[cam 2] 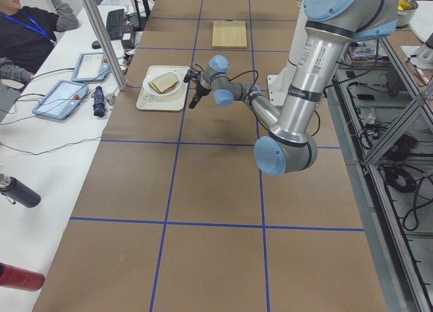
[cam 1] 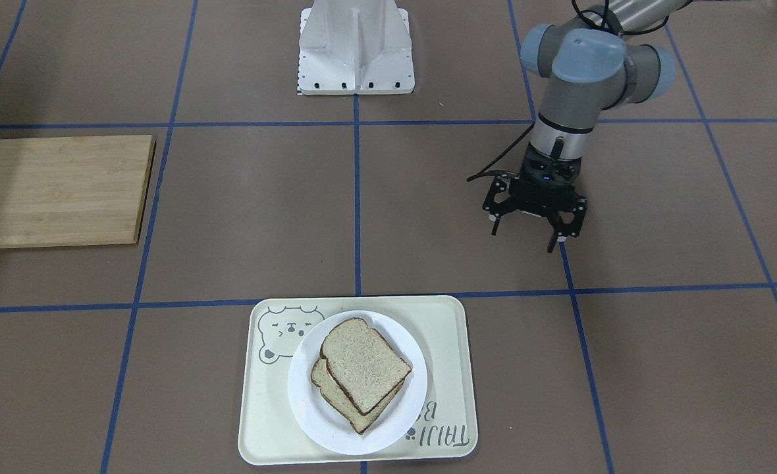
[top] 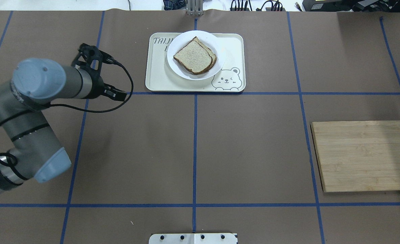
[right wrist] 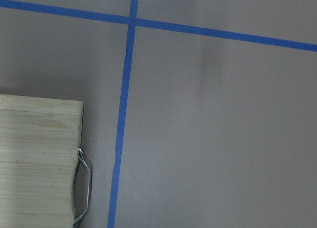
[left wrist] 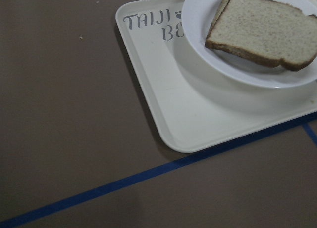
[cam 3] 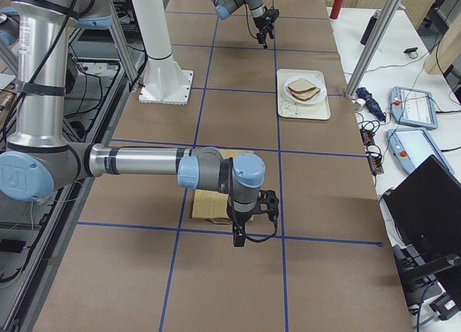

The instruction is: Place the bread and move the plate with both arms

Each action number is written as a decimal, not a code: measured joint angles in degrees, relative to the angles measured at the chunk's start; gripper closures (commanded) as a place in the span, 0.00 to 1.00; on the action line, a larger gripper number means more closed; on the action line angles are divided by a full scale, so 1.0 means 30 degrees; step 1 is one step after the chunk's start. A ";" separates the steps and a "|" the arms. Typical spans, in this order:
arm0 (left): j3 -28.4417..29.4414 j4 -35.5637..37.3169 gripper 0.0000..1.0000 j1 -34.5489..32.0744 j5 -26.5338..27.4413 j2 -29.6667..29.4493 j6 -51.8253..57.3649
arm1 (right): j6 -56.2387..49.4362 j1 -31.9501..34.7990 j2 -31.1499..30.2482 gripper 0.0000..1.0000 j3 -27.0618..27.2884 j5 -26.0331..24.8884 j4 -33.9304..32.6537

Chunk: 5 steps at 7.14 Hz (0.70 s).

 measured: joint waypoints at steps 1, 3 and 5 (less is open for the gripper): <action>-0.0124 0.0880 0.02 -0.1836 -0.1443 0.0633 0.3115 | 0.0013 0.0001 -0.0012 0.00 -0.0015 -0.0011 0.0001; -0.0045 0.3409 0.02 -0.6810 -0.5886 0.1810 0.8957 | -0.0002 0.0000 -0.0019 0.00 -0.0105 -0.0029 -0.0013; 0.0075 0.7330 0.02 -1.0061 -0.7920 0.2413 1.2631 | -0.0044 0.0000 0.0003 0.00 -0.0268 -0.0019 -0.0004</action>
